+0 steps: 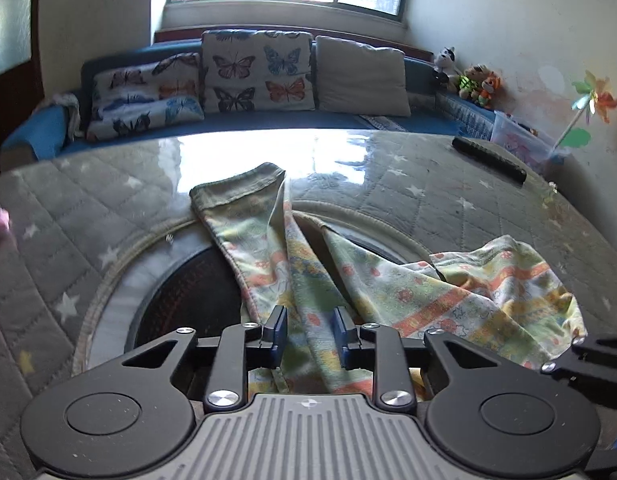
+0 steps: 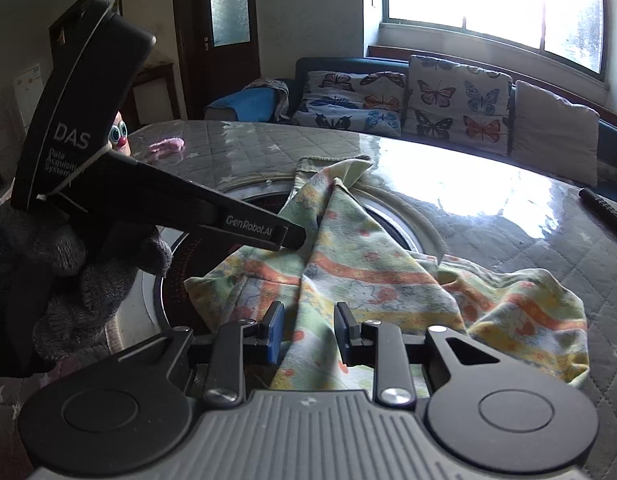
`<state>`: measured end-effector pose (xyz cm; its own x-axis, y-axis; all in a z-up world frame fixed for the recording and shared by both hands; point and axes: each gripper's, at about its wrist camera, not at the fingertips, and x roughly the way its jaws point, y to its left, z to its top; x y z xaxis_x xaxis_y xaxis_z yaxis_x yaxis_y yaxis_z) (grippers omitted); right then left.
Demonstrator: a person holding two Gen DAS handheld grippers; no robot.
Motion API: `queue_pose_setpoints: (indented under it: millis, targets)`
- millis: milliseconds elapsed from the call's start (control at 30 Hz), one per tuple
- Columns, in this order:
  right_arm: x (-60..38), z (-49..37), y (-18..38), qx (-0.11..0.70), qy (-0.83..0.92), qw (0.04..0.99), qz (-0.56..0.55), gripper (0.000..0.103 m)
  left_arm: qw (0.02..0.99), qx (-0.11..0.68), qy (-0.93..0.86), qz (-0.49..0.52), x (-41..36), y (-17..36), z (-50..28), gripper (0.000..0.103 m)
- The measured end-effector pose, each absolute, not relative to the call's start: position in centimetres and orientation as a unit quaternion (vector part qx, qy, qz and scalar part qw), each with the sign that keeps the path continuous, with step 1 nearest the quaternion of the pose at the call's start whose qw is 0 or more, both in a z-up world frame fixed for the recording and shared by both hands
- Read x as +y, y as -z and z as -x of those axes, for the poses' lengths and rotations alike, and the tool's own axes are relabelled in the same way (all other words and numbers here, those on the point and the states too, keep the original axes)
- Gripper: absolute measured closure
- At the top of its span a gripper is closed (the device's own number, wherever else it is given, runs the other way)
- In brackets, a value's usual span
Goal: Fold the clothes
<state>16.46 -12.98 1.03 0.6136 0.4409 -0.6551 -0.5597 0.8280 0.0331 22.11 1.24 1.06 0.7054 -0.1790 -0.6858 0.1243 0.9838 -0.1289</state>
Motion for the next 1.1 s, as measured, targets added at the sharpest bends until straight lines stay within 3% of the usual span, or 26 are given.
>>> queue_pose_setpoints:
  millis: [100,167,233,300,333,367,433,733,1100]
  targets:
    - [-12.9,-16.5,-0.8,0.338,-0.273,0.896,0.095,0.085,0.924,0.370,0.083,0.045,1.6,-1.4,-22.0,0.073]
    - [-13.2,-16.5,-0.8,0.336,-0.270,0.897,0.092,0.092,0.925,0.367,0.085,0.044,1.6,-1.6,-22.0,0.061]
    - [-13.5,-16.5,-0.9,0.334,-0.267,0.900,0.086,0.096,0.925,0.365,0.092,0.044,1.5,-1.7,-22.3,0.060]
    - [-14.0,-16.3,-1.2,0.327,-0.260,0.904,0.084,0.099,0.923,0.368,0.101,0.043,1.3,-1.5,-22.6,0.064]
    - [-14.3,-16.2,-1.4,0.322,-0.256,0.908,0.083,0.099,0.922,0.370,0.106,0.042,1.2,-1.4,-22.8,0.082]
    - [-14.7,-16.0,-1.7,0.317,-0.250,0.912,0.081,0.100,0.921,0.373,0.110,0.040,1.1,-1.2,-22.9,0.092]
    - [-15.9,-15.6,-2.3,0.306,-0.234,0.920,0.075,0.100,0.922,0.369,0.110,0.037,1.1,-1.1,-22.6,0.099]
    - [-22.2,-13.4,-4.5,0.269,-0.156,0.950,0.040,0.101,0.943,0.322,0.069,0.053,3.3,-3.5,-18.2,0.102]
    - [-32.7,-7.2,-3.4,0.272,-0.021,0.962,-0.029,0.101,0.950,0.298,0.023,0.084,7.9,-4.8,-7.0,0.102]
